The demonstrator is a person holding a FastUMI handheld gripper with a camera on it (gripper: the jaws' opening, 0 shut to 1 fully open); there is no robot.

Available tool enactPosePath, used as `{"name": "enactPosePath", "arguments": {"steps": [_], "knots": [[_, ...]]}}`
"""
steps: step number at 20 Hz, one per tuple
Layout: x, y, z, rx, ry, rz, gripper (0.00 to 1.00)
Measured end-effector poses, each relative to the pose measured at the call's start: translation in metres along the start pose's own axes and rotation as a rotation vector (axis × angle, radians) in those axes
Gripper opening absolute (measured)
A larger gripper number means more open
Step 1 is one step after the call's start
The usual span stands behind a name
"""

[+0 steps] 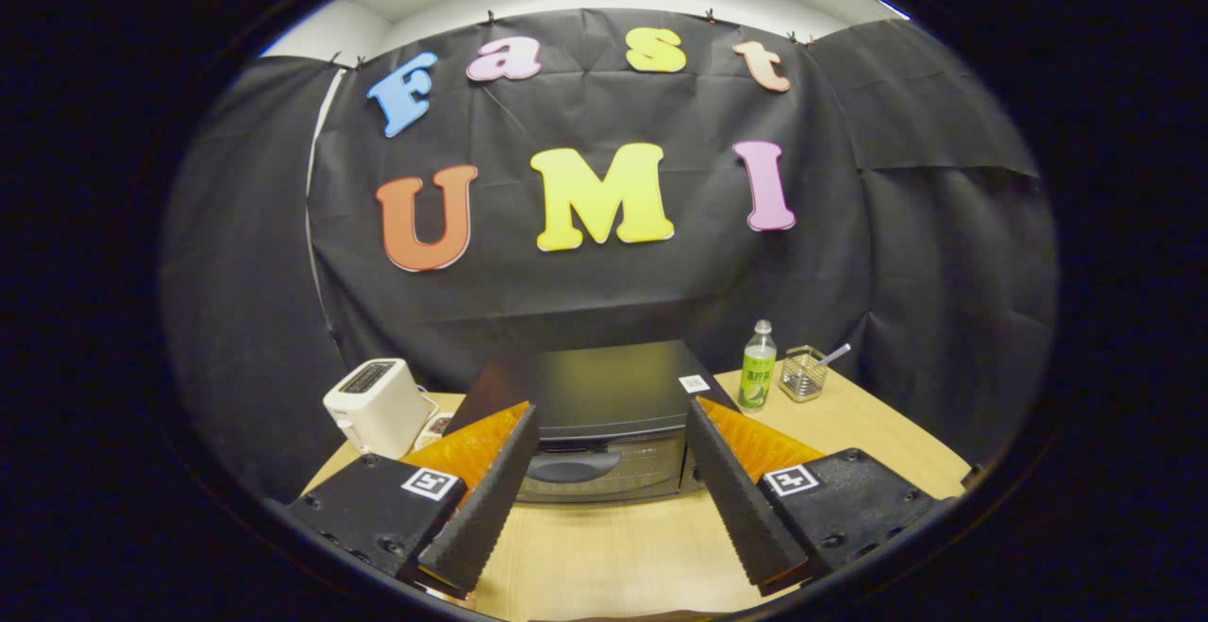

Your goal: Open the toaster oven, put the food inside, and close the toaster oven door.

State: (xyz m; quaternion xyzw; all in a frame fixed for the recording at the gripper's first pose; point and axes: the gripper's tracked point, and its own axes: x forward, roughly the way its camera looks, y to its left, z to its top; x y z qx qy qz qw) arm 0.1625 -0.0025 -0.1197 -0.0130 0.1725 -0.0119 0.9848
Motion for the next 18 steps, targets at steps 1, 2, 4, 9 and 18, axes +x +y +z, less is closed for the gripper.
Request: {"name": "enactPosePath", "arguments": {"steps": [1, 2, 4, 9, 18], "knots": [[0.015, 0.008, -0.010, -0.005, 0.025, 0.015, 1.00], [0.030, 0.016, -0.018, -0.004, 0.048, 0.031, 1.00], [0.054, 0.018, -0.036, -0.016, 0.093, 0.020, 1.00], [0.085, 0.027, -0.069, -0.011, 0.179, 0.025, 1.00], [0.103, 0.037, -0.088, -0.045, 0.160, 0.004, 1.00]]}}
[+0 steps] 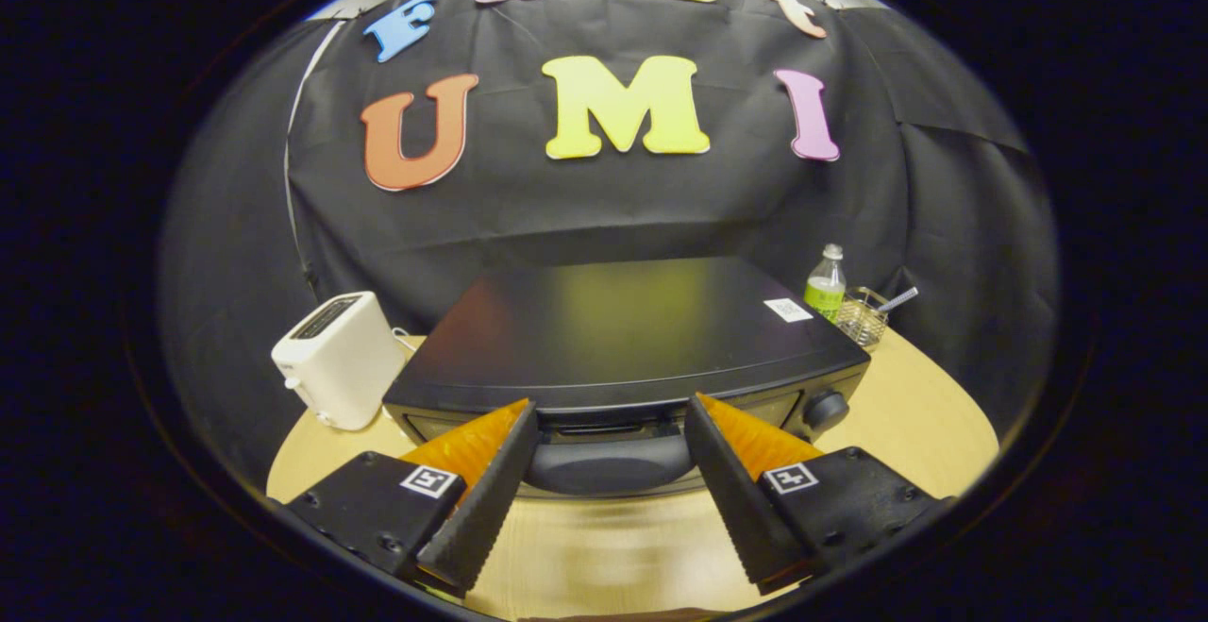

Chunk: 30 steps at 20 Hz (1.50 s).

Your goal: Open the toaster oven, put the food inside, and close the toaster oven door.

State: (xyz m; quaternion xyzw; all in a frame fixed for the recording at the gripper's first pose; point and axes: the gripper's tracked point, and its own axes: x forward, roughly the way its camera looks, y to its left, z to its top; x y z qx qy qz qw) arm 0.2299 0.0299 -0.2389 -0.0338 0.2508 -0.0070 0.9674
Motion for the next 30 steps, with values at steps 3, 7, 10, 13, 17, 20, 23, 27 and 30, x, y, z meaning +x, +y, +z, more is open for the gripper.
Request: {"name": "enactPosePath", "arguments": {"steps": [3, 7, 10, 13, 17, 20, 23, 27, 30], "knots": [[-0.005, 0.000, -0.004, -0.051, -0.023, -0.002, 1.00], [-0.025, -0.004, -0.022, -0.039, -0.012, 0.010, 1.00], [-0.038, -0.005, -0.037, -0.022, -0.008, 0.026, 1.00], [-0.051, -0.007, -0.062, -0.018, -0.001, 0.040, 1.00], [-0.065, -0.013, -0.099, 0.019, 0.047, 0.039, 1.00], [-0.068, -0.012, -0.116, -0.004, 0.047, 0.030, 1.00], [-0.071, -0.015, -0.145, 0.012, 0.119, 0.019, 1.00], [-0.073, -0.012, -0.169, 0.037, 0.195, 0.036, 1.00], [-0.086, -0.009, -0.166, 0.017, 0.223, 0.062, 1.00]]}}
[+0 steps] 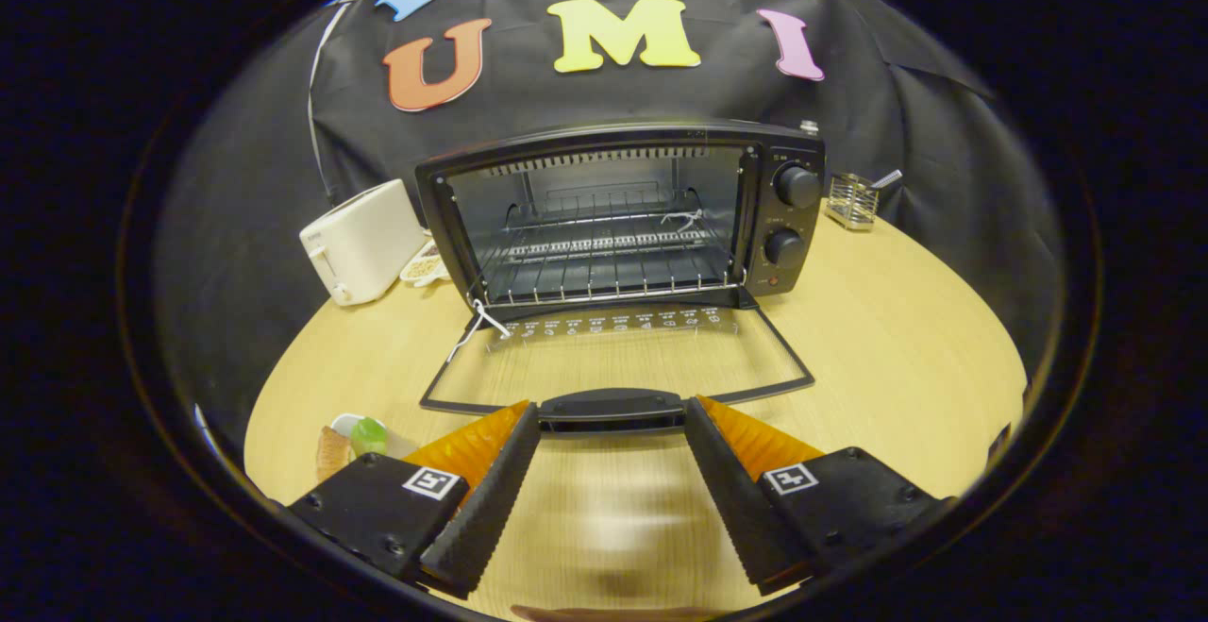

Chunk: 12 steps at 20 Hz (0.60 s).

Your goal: Open the toaster oven, put the food inside, and close the toaster oven door.

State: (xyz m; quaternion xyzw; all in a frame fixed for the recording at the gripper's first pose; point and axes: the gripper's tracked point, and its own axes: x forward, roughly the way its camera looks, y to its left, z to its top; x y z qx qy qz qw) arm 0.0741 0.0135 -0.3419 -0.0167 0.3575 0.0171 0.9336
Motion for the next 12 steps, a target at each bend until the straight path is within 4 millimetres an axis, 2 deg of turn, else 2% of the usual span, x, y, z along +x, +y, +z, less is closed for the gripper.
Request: {"name": "enactPosePath", "arguments": {"steps": [3, 5, 7, 9, 12], "knots": [[-0.022, 0.008, 0.012, -0.032, -0.022, 0.027, 1.00], [-0.040, 0.026, 0.018, -0.057, -0.016, 0.104, 1.00], [-0.052, 0.035, 0.022, -0.075, 0.005, 0.169, 1.00], [-0.057, 0.044, 0.017, -0.061, 0.061, 0.222, 0.99], [-0.064, 0.072, -0.002, -0.011, 0.190, 0.388, 0.98]]}}
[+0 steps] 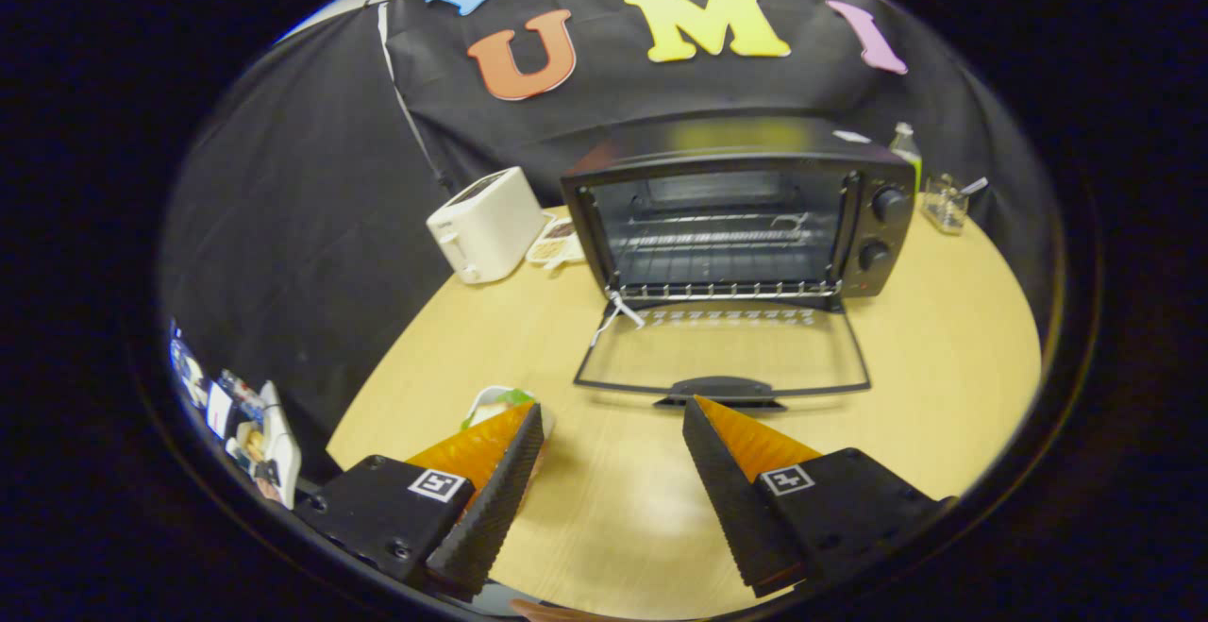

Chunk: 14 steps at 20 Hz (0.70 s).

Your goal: Open the toaster oven, put the food inside, and close the toaster oven door.

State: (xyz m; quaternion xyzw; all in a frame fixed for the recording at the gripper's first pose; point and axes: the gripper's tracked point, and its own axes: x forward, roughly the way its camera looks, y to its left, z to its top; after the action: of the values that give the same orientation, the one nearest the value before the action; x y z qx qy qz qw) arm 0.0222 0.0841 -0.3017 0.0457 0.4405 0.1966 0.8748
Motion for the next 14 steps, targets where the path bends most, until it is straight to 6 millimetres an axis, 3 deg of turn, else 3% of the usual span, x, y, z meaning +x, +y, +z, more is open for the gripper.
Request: {"name": "enactPosePath", "arguments": {"steps": [3, 9, 13, 14], "knots": [[0.005, 0.021, -0.022, 0.063, 0.138, 0.135, 0.98], [0.022, 0.046, -0.039, 0.214, 0.301, 0.311, 0.94], [0.025, 0.057, -0.050, 0.307, 0.404, 0.381, 0.83], [0.027, 0.059, -0.051, 0.312, 0.416, 0.387, 0.74]]}}
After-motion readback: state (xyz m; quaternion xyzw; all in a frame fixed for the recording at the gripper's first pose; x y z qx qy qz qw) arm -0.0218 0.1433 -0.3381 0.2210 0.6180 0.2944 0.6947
